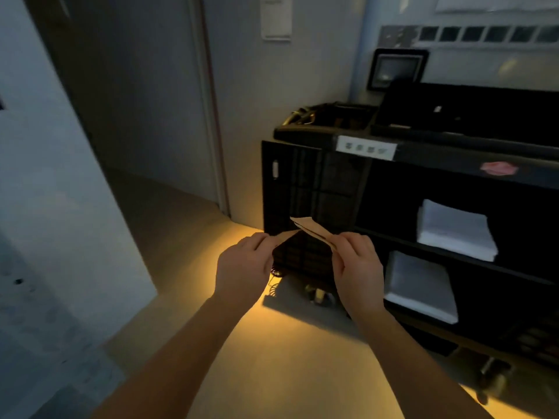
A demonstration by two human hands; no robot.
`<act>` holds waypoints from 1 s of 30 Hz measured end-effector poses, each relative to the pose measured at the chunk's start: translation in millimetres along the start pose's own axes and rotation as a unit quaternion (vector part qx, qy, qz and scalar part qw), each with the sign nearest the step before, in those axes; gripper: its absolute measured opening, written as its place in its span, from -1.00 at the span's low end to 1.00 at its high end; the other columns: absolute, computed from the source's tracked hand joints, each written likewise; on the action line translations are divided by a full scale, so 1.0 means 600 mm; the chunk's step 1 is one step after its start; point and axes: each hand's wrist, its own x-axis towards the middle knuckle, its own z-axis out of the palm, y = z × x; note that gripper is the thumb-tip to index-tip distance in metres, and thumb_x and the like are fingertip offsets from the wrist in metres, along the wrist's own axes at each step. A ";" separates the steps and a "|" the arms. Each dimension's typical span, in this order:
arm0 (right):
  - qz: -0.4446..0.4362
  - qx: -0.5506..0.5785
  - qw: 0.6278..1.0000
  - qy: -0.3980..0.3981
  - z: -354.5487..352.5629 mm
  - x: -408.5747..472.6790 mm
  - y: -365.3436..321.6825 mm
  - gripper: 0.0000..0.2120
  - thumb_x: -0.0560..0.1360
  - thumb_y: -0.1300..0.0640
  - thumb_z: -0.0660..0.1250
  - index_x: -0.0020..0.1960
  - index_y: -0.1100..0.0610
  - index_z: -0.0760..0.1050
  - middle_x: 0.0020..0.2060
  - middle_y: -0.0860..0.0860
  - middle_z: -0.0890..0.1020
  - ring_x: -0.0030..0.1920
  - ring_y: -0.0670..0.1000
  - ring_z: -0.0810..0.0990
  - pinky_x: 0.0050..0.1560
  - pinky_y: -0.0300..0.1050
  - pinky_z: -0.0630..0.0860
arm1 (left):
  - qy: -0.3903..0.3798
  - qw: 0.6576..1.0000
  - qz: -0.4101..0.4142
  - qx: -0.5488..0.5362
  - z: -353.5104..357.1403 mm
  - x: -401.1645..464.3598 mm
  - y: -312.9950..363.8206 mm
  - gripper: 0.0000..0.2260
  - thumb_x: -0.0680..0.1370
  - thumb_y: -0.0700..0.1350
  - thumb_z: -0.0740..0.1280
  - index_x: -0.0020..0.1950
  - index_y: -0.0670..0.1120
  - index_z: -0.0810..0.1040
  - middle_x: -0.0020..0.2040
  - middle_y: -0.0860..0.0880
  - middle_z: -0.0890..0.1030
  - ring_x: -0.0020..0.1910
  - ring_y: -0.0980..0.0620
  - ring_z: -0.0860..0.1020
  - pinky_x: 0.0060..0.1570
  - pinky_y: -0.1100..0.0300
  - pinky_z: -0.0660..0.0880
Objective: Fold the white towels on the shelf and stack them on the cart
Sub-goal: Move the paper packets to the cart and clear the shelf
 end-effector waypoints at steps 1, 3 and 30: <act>0.002 -0.006 1.000 0.008 -0.012 0.014 0.035 -0.77 0.49 0.25 0.28 0.12 0.18 0.58 0.01 0.07 0.60 0.04 0.02 0.51 -0.02 -0.11 0.52 | -0.003 1.000 0.010 -0.008 0.025 0.028 0.018 -0.79 0.42 -0.28 0.45 0.04 -0.12 0.64 -0.07 -0.05 0.64 -0.28 -0.01 0.59 -0.39 0.11 0.56; -0.004 -0.024 0.999 0.026 -0.035 0.040 0.102 -0.79 0.48 0.27 0.29 0.09 0.20 0.59 -0.01 0.08 0.61 0.01 0.04 0.52 -0.05 -0.13 0.51 | 0.001 0.999 0.029 -0.023 0.075 0.081 0.050 -0.82 0.43 -0.27 0.44 0.01 -0.11 0.64 -0.10 -0.03 0.62 -0.34 -0.01 0.55 -0.43 0.10 0.52; 0.012 -0.223 0.960 0.168 -0.034 0.455 0.637 -0.82 0.41 0.40 0.42 0.01 0.27 0.63 -0.07 0.13 0.64 -0.02 0.07 0.58 -0.03 -0.17 0.49 | 0.085 0.942 0.269 -0.180 0.557 0.749 0.103 -0.90 0.54 -0.18 0.32 -0.05 -0.11 0.63 -0.10 -0.02 0.62 -0.09 -0.02 0.56 -0.15 0.08 0.51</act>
